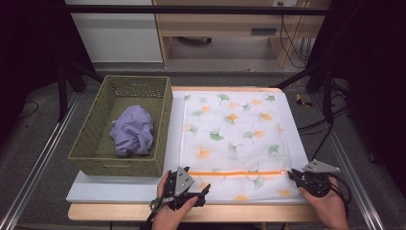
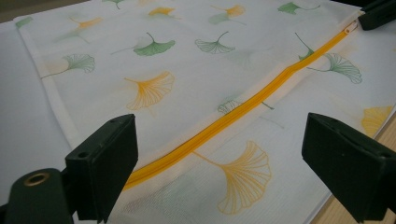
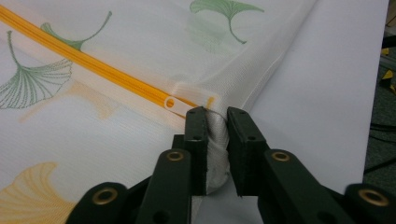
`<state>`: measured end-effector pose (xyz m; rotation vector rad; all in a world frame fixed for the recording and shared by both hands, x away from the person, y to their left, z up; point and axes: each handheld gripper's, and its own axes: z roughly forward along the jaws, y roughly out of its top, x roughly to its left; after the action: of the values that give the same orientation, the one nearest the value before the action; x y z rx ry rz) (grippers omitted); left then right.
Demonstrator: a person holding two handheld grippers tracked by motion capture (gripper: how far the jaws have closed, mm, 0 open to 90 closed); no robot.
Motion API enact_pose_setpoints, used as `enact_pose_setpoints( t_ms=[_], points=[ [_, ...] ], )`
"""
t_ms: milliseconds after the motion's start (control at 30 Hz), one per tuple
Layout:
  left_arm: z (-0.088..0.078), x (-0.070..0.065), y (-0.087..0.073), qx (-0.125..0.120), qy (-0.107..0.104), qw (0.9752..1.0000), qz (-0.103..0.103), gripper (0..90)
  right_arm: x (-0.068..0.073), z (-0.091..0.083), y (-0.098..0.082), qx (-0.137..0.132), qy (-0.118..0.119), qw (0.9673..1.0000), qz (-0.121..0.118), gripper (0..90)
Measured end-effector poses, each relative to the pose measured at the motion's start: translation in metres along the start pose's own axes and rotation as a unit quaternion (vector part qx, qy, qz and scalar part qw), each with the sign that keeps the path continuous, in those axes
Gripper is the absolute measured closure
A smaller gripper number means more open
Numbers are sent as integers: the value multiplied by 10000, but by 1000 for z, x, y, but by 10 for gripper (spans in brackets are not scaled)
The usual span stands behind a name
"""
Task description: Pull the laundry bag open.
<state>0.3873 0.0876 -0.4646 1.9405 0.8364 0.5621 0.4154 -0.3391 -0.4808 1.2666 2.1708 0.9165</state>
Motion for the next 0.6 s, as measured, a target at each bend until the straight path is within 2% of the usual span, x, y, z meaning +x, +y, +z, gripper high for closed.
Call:
enact_pose_setpoints(
  t_ms=[133, 233, 300, 367, 500, 600],
  points=[
    [-1, -1, 3, 50, -29, 10000, 78, 112, 1, -3, 4, -54, -5, 10000, 14, 831],
    [-1, -4, 11, 1, -93, 9999, 85, 130, 1, -10, 9, -177, -26, 9998, -15, 833],
    [1, -8, 21, 11, -105, 9995, 282, 137, 3, -15, 15, -251, -40, 9997, -60, 834],
    [6, -12, 32, -106, -169, 9994, 295, 155, 4, -21, 21, -289, -63, 9995, -135, 834],
    [24, -26, 57, -266, -325, 9981, 448, 196, 7, -28, 34, -278, -141, 9988, -378, 836],
    [40, -39, 67, -280, -489, 9971, 513, 215, 9, -34, 41, -332, -172, 9979, -522, 838]
  ],
)
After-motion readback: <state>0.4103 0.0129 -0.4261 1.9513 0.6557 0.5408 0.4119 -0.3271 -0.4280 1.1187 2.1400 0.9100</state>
